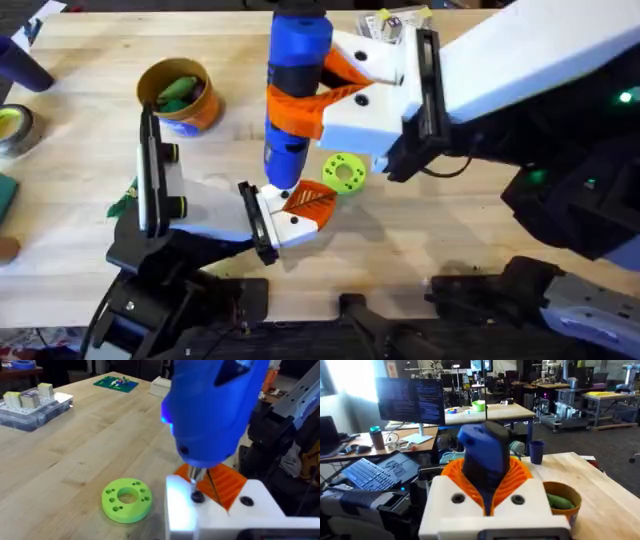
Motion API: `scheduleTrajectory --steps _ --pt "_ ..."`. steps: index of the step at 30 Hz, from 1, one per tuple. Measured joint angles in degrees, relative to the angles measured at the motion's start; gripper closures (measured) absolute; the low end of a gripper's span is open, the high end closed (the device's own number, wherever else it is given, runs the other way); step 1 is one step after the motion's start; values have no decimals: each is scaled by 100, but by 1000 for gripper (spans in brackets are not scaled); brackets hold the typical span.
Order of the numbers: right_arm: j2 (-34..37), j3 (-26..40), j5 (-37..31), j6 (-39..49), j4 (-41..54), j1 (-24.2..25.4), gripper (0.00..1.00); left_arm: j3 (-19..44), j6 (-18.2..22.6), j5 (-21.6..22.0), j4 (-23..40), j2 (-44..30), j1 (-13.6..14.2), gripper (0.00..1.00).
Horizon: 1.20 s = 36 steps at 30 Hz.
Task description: Pick up the gripper from the table and insert it into the empty holder that is missing its gripper. Then pick up a screw, insert it into the mounting hole, and use the screwdriver to tighten it. Finally, clean up the table by picking up the vegetable and placing it into the bucket.
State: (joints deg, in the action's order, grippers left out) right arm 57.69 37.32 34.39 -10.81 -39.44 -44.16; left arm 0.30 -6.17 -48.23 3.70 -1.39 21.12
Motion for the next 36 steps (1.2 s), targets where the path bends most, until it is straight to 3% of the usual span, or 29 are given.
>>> scheduleTrajectory --steps 36 --pt "-67 0 2 -122 26 19 964 0 0 2 0 0 0 985"
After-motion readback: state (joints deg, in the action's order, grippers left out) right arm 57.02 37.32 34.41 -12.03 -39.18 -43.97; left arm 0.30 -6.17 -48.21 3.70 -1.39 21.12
